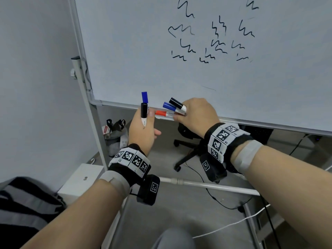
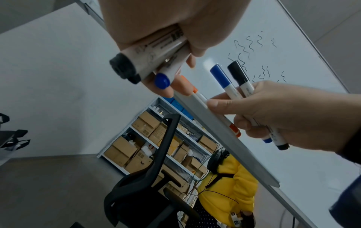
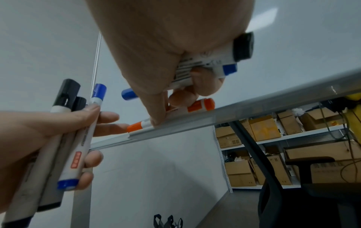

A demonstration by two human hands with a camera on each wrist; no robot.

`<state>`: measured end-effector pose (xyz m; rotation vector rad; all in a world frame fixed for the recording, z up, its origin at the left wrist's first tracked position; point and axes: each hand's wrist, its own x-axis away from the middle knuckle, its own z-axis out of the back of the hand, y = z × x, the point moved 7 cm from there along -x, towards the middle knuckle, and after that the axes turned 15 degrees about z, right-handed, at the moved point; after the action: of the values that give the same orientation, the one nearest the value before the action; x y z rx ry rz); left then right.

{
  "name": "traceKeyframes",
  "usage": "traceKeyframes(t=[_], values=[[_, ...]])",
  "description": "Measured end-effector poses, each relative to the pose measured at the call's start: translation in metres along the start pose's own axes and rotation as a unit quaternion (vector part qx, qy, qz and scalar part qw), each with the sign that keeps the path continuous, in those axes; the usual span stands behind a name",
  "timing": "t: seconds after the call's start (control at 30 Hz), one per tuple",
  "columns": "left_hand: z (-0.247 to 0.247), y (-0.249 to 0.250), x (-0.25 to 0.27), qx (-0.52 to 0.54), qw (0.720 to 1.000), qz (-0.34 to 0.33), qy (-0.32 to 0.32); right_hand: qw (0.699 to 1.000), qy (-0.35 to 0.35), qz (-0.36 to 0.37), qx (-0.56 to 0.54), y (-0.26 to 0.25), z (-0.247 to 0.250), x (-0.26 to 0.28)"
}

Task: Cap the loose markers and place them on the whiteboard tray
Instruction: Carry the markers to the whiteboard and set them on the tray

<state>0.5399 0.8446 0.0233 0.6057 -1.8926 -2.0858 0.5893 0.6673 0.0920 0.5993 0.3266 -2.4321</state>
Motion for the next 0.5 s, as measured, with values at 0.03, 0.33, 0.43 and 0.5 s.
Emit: traceKeyframes(t=[0.03, 0.33, 0.43, 0.5], values=[[-0.001, -0.002, -0.001, 0.002, 1.0, 0.003, -0.005, 1.0, -0.001, 0.001, 0.004, 0.0, -0.001, -0.001], [-0.01, -0.004, -0.009, 0.012, 0.999, 0.004, -0.038, 0.994, 0.048, 0.034, -0.09, 0.004, 0.007, -0.001], [-0.01, -0.004, -0.009, 0.009, 0.999, 0.002, -0.04, 0.993, 0.038, 0.018, -0.111, 0.007, 0.008, -0.001], [-0.01, -0.005, -0.01, 0.01, 0.999, 0.002, -0.043, 0.994, 0.013, 0.016, -0.109, 0.009, 0.004, -0.002]])
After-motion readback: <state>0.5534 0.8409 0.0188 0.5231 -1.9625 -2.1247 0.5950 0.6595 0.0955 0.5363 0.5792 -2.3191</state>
